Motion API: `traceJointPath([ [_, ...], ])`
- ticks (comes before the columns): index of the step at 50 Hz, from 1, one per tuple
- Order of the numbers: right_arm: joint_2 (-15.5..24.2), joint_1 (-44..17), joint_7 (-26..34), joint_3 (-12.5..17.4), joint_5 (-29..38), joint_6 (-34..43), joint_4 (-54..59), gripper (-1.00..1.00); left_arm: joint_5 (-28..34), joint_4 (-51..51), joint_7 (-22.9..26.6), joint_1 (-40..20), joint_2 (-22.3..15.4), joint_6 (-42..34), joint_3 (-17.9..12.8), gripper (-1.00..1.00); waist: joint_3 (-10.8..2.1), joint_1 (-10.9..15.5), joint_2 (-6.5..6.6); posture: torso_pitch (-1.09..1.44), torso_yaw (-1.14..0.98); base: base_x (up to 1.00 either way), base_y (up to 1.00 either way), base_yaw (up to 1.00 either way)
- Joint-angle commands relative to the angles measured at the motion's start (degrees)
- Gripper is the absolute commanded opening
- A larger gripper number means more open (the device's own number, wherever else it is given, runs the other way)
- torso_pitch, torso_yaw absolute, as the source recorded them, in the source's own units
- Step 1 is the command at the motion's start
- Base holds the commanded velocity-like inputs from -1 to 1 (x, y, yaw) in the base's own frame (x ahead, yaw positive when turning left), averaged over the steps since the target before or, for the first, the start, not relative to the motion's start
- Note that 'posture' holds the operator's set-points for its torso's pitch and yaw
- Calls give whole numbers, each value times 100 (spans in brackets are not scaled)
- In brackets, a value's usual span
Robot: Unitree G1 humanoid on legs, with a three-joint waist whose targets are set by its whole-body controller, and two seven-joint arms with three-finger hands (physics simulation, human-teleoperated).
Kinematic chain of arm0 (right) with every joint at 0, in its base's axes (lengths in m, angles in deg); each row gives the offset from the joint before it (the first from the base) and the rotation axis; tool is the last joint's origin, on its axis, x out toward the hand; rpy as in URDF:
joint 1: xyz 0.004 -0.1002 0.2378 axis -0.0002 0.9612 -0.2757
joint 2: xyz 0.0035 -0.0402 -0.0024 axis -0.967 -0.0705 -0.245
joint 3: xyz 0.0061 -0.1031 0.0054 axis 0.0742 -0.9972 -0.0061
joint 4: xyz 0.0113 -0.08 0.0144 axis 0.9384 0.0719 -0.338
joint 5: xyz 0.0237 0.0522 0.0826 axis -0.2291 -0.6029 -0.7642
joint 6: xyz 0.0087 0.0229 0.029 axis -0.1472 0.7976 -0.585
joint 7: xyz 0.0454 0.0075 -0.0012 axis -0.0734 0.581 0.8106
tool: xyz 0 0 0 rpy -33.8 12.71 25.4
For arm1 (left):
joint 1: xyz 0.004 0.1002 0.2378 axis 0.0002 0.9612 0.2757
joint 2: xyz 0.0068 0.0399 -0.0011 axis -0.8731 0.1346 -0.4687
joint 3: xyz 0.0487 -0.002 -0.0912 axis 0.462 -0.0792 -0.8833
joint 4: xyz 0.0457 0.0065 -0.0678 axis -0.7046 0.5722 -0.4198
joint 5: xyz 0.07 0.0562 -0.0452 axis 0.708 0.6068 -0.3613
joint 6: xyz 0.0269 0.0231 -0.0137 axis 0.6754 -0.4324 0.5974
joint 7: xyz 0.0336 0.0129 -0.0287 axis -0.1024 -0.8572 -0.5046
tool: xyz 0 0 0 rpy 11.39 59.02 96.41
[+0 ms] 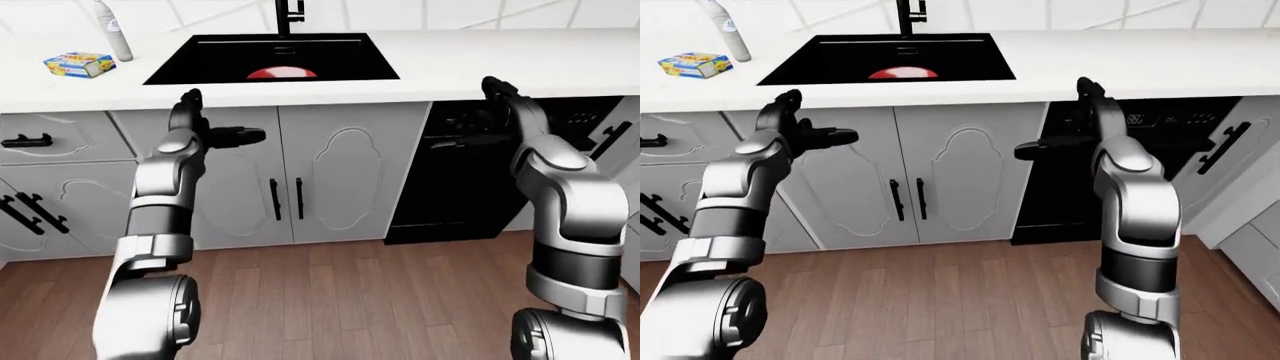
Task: Turn the sink spout to the right.
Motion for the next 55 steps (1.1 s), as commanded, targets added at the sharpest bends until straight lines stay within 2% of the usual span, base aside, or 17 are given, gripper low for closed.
traceJointPath([
  [1,253,-400,62,61,-22,-32,-80,100,119,-119,-5,-464,-109,36,35,100,-180,-3,-5,0,0,0,0,0],
  [8,553,-887,166,6,13,355,23,100,228,249,-202,-1124,-232,-93,-25,100,-106,-5,-32,0,0,0,0,0],
  [9,573,-937,183,-11,28,408,9,100,242,286,-226,-1182,-257,-98,-24,100,-217,-10,-13,0,0,5,0,0],
  [18,632,-1434,316,-190,298,464,407,100,268,160,-223,-1388,-385,-371,-23,100,51,-6,10,0,0,16,0,0],
  [25,620,-1608,404,-211,427,470,570,100,266,175,-222,-1406,-383,-372,-31,100,50,-24,263,0,0,24,0,0],
  [30,629,-1632,478,-208,510,542,501,100,290,169,-239,-1431,-414,-389,-34,100,10,-6,235,0,0,24,0,0],
  [32,637,-1663,504,-219,538,587,483,100,296,208,-251,-1446,-412,-374,-38,100,-45,9,176,0,0,28,0,0],
  [35,606,-1700,530,-237,580,579,527,100,312,185,-257,-1409,-383,-361,-18,100,70,72,-31,0,0,36,0,0],
  [37,597,-1700,549,-237,602,579,524,100,320,217,-258,-1428,-395,-351,-26,100,55,98,-278,0,0,38,0,0],
  [38,603,-1716,563,-231,609,599,518,100,323,211,-255,-1435,-408,-364,-29,100,-47,90,-506,0,0,37,0,0],
  [39,598,-1718,586,-245,619,605,510,100,327,214,-248,-1438,-412,-363,-27,100,14,41,-256,0,0,38,0,0],
  [40,590,-1734,596,-255,630,609,522,100,337,231,-248,-1435,-410,-343,-21,100,37,94,-383,0,0,35,0,0],
  [41,590,-1751,609,-252,638,615,525,100,341,261,-250,-1432,-407,-318,-26,100,24,38,-363,0,0,35,0,0],
  [47,590,-1786,654,-251,699,666,497,100,358,457,-252,-1494,-448,-221,-45,100,73,-43,-8,0,0,35,0,0],
  [49,596,-1773,675,-247,716,687,463,100,383,684,-274,-1543,-501,-69,-67,100,43,-90,187,0,0,36,0,0],
  [51,606,-1786,692,-247,737,689,474,100,391,870,-278,-1579,-542,45,-78,100,-47,-135,514,0,0,41,0,0],
  [55,573,-1836,710,-275,763,686,518,100,372,969,-290,-1593,-585,97,-95,100,51,-69,452,0,0,48,0,0],
])
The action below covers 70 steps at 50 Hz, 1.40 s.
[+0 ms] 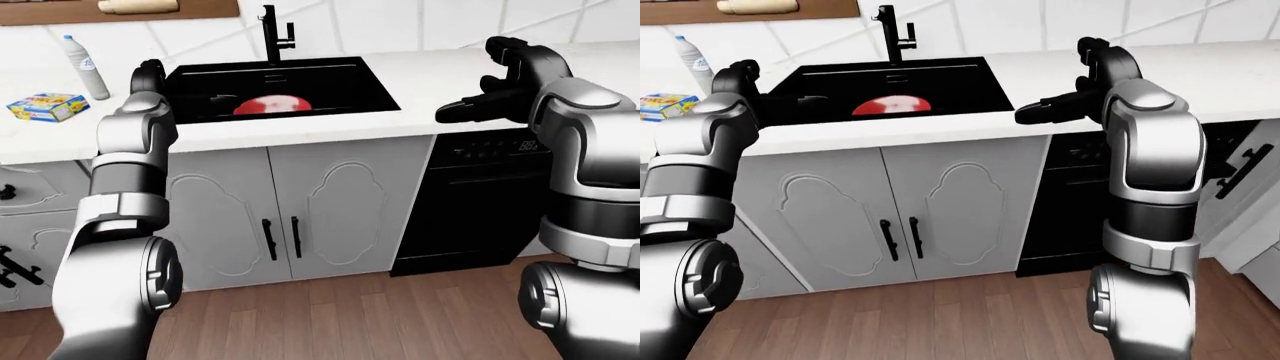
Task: Turn the sink spout to the right.
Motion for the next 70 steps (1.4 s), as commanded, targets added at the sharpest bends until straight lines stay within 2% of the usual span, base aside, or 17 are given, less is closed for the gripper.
traceJointPath([
  [1,128,-274,-42,127,78,-198,-221,100,-23,-247,15,-315,-28,234,32,100,-182,-40,-17,0,0,51,0,0],
  [8,120,-311,-23,140,96,-165,-222,100,-56,-215,-28,-319,-38,227,32,100,-186,120,-444,0,0,54,0,0],
  [11,129,-318,-6,138,106,-141,-247,100,-59,-161,-33,-350,-71,240,26,100,-330,123,-972,0,0,55,0,0],
  [12,124,-318,-8,142,108,-148,-241,100,-58,-113,-35,-365,-79,266,24,100,-200,95,-691,0,0,55,0,0],
  [15,125,-329,-8,151,109,-152,-236,100,-46,114,-38,-414,-107,396,19,100,-214,50,-777,0,0,55,0,0],
  [21,138,-323,4,162,108,-149,-238,100,-34,325,-48,-485,-146,510,19,100,-194,-97,-433,0,0,55,0,0],
  [25,157,-356,8,163,110,-125,-241,100,-40,286,-60,-456,-132,501,25,100,-374,-103,146,0,0,56,0,0],
  [26,156,-354,8,163,109,-129,-238,100,-44,269,-61,-451,-129,491,25,100,-215,-74,-51,0,0,55,0,0],
  [27,156,-350,8,159,111,-129,-241,100,-43,253,-63,-450,-130,478,27,100,-95,-137,76,0,0,55,0,0],
  [36,153,-422,16,131,131,-96,-233,100,-81,167,-56,-485,-174,373,8,100,-223,102,-284,0,0,55,0,0],
  [40,171,-376,34,160,116,-107,-298,100,-79,217,-63,-531,-195,372,8,100,-422,136,-925,0,0,27,0,0],
  [42,169,-376,38,155,116,-114,-299,100,-80,218,-65,-545,-199,365,10,100,17,154,-924,0,0,0,0,0],
  [52,214,-372,81,178,111,-37,-381,100,1,472,-102,-622,-420,594,-26,100,-236,-3,-192,0,0,0,0,0],
  [54,234,-375,91,185,110,8,-425,100,-26,462,-92,-647,-462,551,-57,100,-268,-24,-373,0,0,0,0,0],
  [60,251,-334,97,207,102,76,-534,100,-87,415,-101,-671,-496,486,-86,100,-176,-126,-166,0,0,0,0,0],
  [64,249,-323,94,202,101,94,-562,100,-109,416,-104,-688,-517,466,-84,100,-276,-118,-559,0,0,0,0,0],
  [70,267,-333,101,202,102,104,-562,100,-123,454,-95,-731,-522,468,-73,100,-232,-54,-431,0,0,0,0,0],
])
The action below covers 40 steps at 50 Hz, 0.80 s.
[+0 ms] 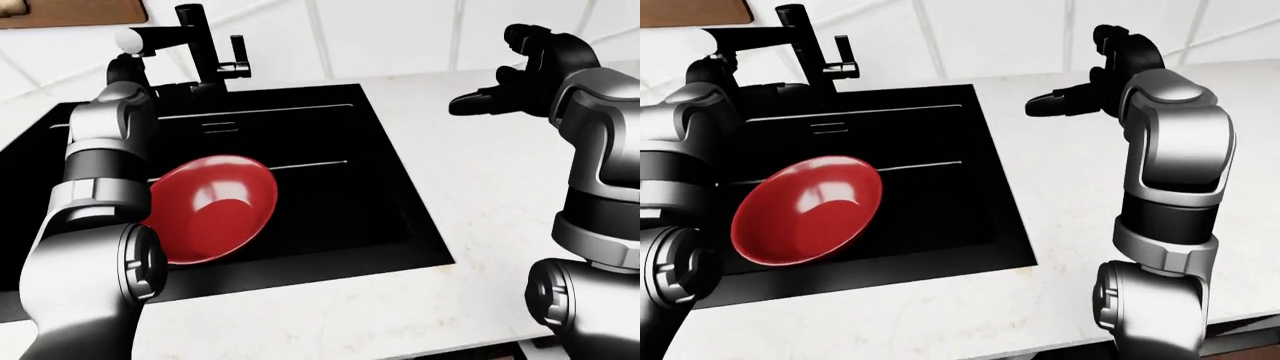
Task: Turn the sink spout to the right.
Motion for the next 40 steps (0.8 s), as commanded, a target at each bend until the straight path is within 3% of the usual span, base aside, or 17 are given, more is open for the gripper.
traceJointPath([
  [1,100,-249,-3,60,5,-215,-234,100,35,-346,-39,-270,-149,188,-36,100,-236,38,-13,0,0,0,0,0],
  [10,133,-293,16,57,7,-244,-164,100,37,-317,-32,-264,-180,173,-40,100,-205,73,20,0,0,0,0,0],
  [40,147,-247,11,88,-14,-156,-309,100,138,-75,-126,-594,-70,167,28,100,-400,92,3,-3,0,0,0,0],
])
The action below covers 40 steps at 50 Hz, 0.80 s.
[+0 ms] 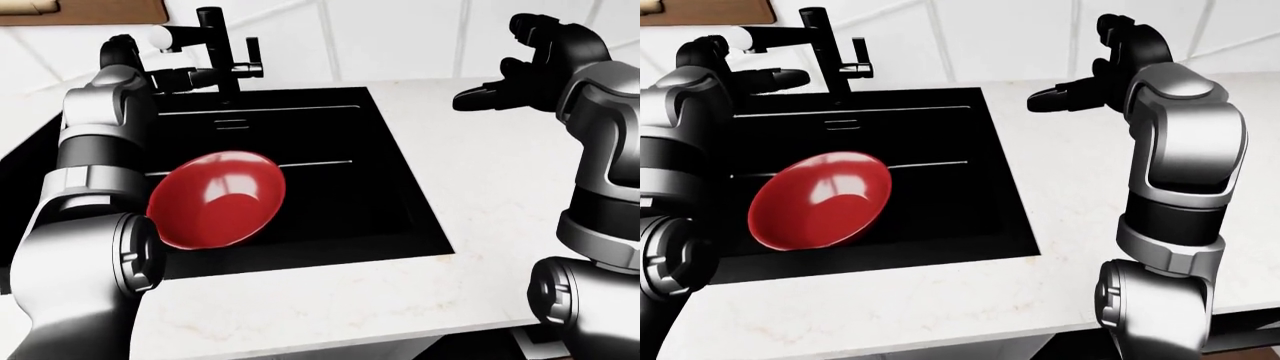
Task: Turn the sink spout to the right.
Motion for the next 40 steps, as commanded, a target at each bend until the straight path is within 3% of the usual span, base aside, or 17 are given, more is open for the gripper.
traceJointPath([
  [1,88,-206,-31,60,23,-151,-157,100,22,-220,-7,-241,-47,150,-1,100,-178,-2,6,-3,0,0,0,0],
  [15,115,-161,-40,93,-11,-142,-205,100,-5,-887,5,-119,156,-262,49,100,-222,-35,-23,-3,0,0,0,0],
  [27,140,-106,-56,118,-47,-48,-346,100,-51,-1448,-32,29,331,-617,75,100,-120,-14,-24,-3,0,0,0,0],
  [40,198,-103,-55,135,-88,-52,-330,100,-115,-1837,-103,126,555,-883,113,100,-115,0,-28,-3,0,0,0,0],
])
